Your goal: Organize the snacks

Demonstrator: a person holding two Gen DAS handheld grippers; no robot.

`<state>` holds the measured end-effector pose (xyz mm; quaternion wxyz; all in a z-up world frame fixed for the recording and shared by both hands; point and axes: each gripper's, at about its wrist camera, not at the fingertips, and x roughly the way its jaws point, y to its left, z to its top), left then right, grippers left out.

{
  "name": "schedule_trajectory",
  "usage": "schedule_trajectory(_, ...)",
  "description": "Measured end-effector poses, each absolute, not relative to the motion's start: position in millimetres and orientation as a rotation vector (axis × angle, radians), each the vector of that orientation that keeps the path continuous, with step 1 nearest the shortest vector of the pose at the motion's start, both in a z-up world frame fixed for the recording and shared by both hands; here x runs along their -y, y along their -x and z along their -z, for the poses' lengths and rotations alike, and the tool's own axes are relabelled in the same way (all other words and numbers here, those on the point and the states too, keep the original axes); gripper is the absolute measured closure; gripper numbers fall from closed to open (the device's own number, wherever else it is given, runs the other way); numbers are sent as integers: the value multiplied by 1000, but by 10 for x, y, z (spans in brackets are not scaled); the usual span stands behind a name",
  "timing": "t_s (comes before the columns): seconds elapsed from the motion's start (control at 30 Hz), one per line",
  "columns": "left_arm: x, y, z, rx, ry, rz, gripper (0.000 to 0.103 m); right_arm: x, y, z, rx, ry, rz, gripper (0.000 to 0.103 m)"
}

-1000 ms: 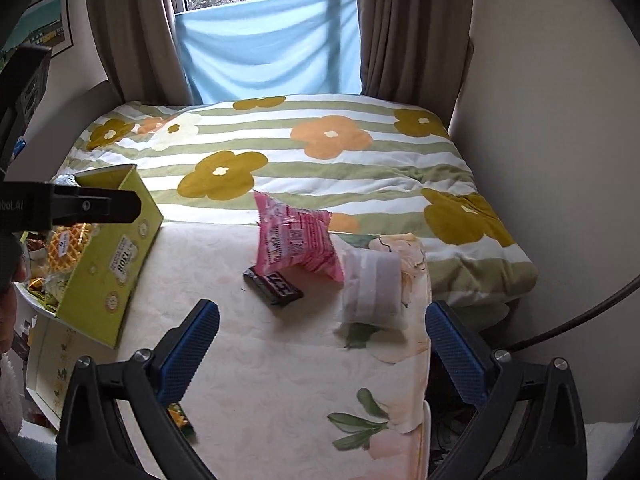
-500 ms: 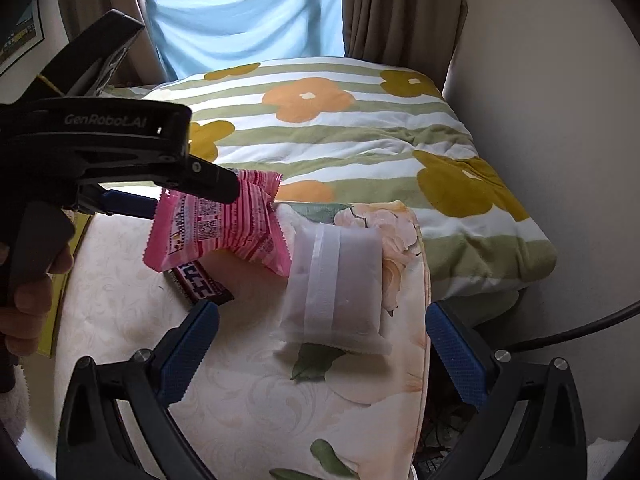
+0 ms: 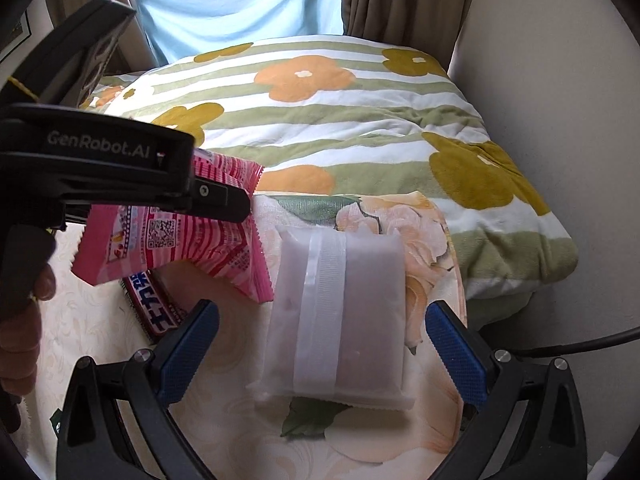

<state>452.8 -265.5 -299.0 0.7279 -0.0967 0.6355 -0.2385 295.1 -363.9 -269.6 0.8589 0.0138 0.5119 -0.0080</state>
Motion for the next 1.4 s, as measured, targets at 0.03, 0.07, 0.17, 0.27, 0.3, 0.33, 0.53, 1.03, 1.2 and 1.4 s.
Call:
schedule_trajectory(0.03, 2655, -4527, 2977, -1392, 206, 526, 42, 3638, -2967, 2713, -1076, -29, 17, 0)
schedule_trajectory(0.07, 2653, -4523, 2958, -1382, 198, 523, 44, 3634, -2981, 2727, -1079, -28, 17, 0)
schedule_trajectory(0.17, 2623, -4517, 2895, -1364, 178, 516, 46, 3624, -3008, 2748, -1085, -25, 17, 0)
schedule_trajectory(0.27, 2568, -4532, 2826, -1339, 175, 507, 47, 3627, -3020, 2758, -1084, -23, 20, 0)
schedule_trajectory(0.3, 2544, -4537, 2801, -1332, 180, 505, 47, 3627, -3027, 2759, -1083, -22, 20, 0)
schedule_trajectory(0.33, 2528, -4547, 2785, -1328, 183, 503, 47, 3624, -3034, 2763, -1084, -22, 20, 0)
schedule_trajectory(0.53, 2462, -4512, 2722, -1312, 155, 490, 47, 3617, -3094, 2865, -1091, 10, 42, 22)
schedule_trajectory(1.03, 2281, -4343, 2441, -1256, 183, 471, 47, 3695, -2940, 2627, -1051, -47, 48, 45)
schedule_trajectory(1.2, 2199, -4208, 2172, -1211, 197, 468, 47, 3653, -2843, 2337, -1014, -48, 25, 45)
schedule_trajectory(1.4, 2007, -3998, 1747, -1132, 225, 446, 47, 3561, -2739, 1882, -961, -46, -15, 45)
